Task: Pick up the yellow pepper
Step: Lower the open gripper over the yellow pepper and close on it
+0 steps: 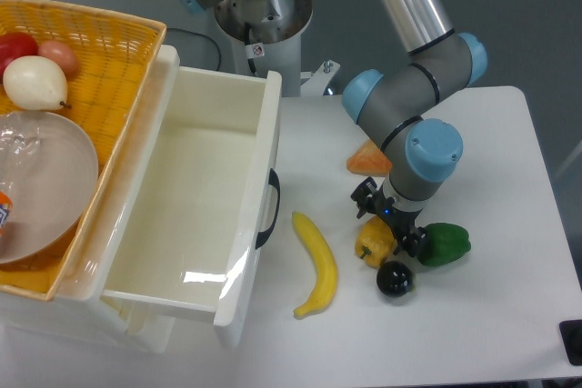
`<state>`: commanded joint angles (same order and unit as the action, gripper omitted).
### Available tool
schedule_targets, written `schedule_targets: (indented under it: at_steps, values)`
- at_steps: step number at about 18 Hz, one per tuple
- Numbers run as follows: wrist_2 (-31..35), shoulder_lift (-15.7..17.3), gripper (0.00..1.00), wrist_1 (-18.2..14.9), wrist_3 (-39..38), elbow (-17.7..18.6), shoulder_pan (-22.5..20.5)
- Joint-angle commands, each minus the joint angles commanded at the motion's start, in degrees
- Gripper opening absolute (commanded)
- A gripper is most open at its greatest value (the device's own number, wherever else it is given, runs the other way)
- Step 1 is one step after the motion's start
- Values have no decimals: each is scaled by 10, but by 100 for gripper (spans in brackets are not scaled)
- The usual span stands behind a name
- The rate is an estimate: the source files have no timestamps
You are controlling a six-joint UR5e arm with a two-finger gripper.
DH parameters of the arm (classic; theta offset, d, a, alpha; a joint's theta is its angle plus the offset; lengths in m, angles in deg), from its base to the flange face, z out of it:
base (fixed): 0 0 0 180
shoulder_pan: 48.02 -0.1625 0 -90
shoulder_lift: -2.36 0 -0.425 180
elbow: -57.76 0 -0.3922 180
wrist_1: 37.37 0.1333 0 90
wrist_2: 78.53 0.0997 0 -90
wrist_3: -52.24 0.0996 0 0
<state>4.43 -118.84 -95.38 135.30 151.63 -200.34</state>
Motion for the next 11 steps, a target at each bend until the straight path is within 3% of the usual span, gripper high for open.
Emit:
schedule_targets:
  at_steps: [1,2,4,7,8,11]
  values:
    - [0,-1,100,0,0,0,0]
    - [0,-1,90,-1,0,0,0]
    - [0,-1,57,-3,0,-1,1]
    - [0,1,25,-6,0,-5,1]
    - [0,2,17,-8,-2,-7,1]
    - [2,6,10,-10,-1,-13,1]
